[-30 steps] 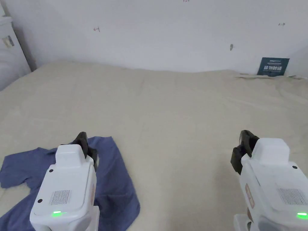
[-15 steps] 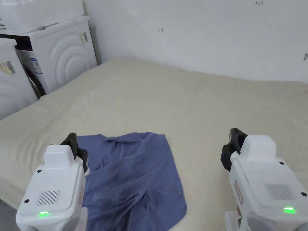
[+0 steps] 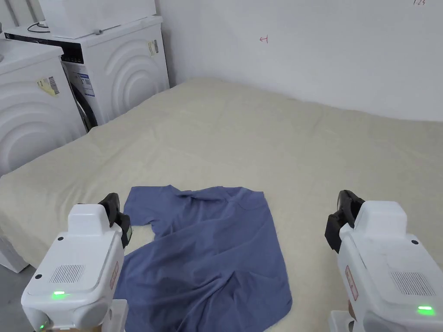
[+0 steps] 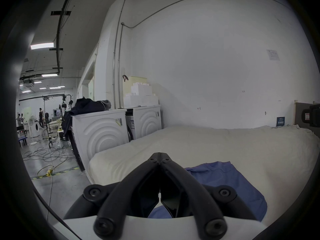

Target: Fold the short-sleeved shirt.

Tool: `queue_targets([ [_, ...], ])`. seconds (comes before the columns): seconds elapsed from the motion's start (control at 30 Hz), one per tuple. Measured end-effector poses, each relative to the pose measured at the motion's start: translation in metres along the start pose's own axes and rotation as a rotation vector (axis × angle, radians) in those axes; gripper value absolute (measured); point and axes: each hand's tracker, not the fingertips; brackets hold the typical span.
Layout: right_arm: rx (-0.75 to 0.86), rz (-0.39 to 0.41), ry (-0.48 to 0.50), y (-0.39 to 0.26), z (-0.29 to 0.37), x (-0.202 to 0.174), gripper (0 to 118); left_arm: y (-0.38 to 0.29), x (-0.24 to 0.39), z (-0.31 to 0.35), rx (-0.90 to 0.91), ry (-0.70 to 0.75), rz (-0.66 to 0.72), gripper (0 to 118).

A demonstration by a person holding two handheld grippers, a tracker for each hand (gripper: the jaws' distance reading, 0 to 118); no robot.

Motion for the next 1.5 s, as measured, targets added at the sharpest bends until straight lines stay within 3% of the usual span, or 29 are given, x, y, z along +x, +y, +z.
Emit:
queue_targets([
  [0.23,-0.013,0.003,-0.051,-0.003,0.000,0.024,1,0.003,0.036,-0.066,-0.225,-0.189,0.048,6],
  [0.3,-0.019,0.005,-0.072,-0.004,-0.001,0.031,1,0.001,0.049,-0.094,-0.341,-0.230,0.071,16],
  [0.37,-0.025,0.004,-0.089,-0.006,-0.001,0.039,1,-0.005,0.062,-0.122,-0.491,-0.250,0.075,39],
  [0.4,-0.030,0.002,-0.098,-0.007,-0.002,0.042,1,-0.010,0.069,-0.136,-0.555,-0.255,0.076,66],
  [0.47,-0.039,0.000,-0.111,-0.008,-0.003,0.049,1,-0.024,0.082,-0.158,-0.686,-0.266,0.059,96],
  [0.5,-0.044,0.000,-0.117,-0.009,-0.003,0.053,1,-0.033,0.089,-0.167,-0.720,-0.267,0.042,107],
  [0.53,-0.049,0.000,-0.124,-0.010,-0.004,0.055,1,-0.041,0.095,-0.175,-0.750,-0.265,0.020,110],
  [0.93,-0.113,0.012,-0.192,-0.028,-0.001,0.086,1,-0.099,0.147,-0.195,-0.933,-0.238,-0.141,106],
  [0.97,-0.118,0.012,-0.196,-0.029,-0.001,0.088,1,-0.099,0.149,-0.193,-0.955,-0.256,-0.144,98],
  [1.0,-0.123,0.010,-0.199,-0.030,0.000,0.090,1,-0.105,0.148,-0.200,-0.944,-0.299,-0.060,80],
  [1.07,-0.126,0.005,-0.203,-0.031,0.002,0.092,1,-0.102,0.152,-0.198,-0.933,-0.258,-0.071,65],
  [1.17,-0.126,0.000,-0.205,-0.029,0.005,0.095,1,-0.095,0.154,-0.192,-0.916,-0.285,-0.111,10],
  [1.2,-0.123,-0.004,-0.206,-0.028,0.007,0.096,1,-0.094,0.154,-0.189,-0.905,-0.294,-0.129,0],
  [1.3,-0.110,-0.011,-0.206,-0.024,0.015,0.101,1,-0.086,0.148,-0.187,-0.837,-0.310,-0.117,0],
  [1.5,-0.075,-0.012,-0.227,-0.017,0.035,0.113,1,-0.010,0.130,-0.177,-0.666,-0.379,0.064,0],
])
